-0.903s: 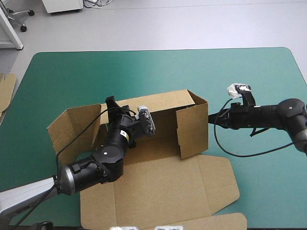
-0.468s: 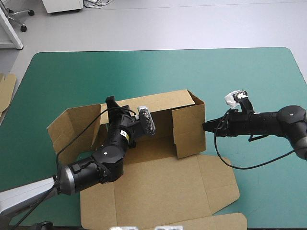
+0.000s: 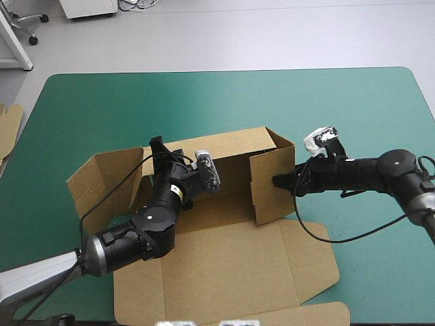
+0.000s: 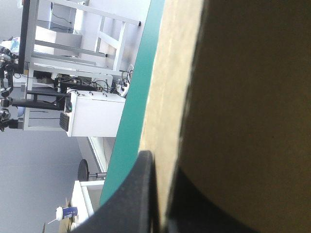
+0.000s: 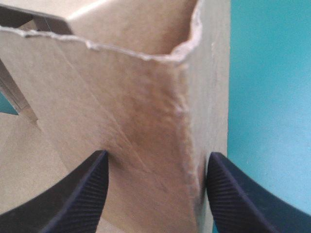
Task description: Fold the box
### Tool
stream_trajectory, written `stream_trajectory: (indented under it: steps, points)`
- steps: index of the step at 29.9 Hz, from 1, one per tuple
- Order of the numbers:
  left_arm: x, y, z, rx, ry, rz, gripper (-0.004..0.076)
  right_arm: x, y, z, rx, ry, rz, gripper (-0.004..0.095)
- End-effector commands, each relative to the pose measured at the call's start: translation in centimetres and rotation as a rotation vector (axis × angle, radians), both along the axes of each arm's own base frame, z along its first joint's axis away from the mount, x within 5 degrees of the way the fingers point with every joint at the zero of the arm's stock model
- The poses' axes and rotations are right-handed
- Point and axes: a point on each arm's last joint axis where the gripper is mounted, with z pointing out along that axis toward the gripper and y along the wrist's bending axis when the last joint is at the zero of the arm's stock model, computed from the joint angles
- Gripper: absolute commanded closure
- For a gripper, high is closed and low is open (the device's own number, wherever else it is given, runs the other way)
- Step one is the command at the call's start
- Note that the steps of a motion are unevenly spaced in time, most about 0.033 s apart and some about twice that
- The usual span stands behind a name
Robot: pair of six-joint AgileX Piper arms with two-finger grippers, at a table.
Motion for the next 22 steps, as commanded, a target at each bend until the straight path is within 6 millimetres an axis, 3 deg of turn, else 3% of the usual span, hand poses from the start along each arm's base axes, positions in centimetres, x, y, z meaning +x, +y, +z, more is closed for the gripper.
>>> stream_trajectory:
  steps: [1,8,22]
  points:
    - [-0.3,0.1,0.9,-0.071,0.003,0.021,0.0738,-0.1,0.9,1.3,0.003,-0.079,0.002,0.0336]
    - [-0.3,0.1,0.9,-0.071,0.002,0.023,0.0738,-0.3,2.0,1.3,-0.009,-0.090,0.017,0.0322]
    - [0.1,0.2,1.1,-0.059,-0.027,0.019,0.0738,0.1,2.2,1.5,0.011,-0.097,-0.047,0.0329]
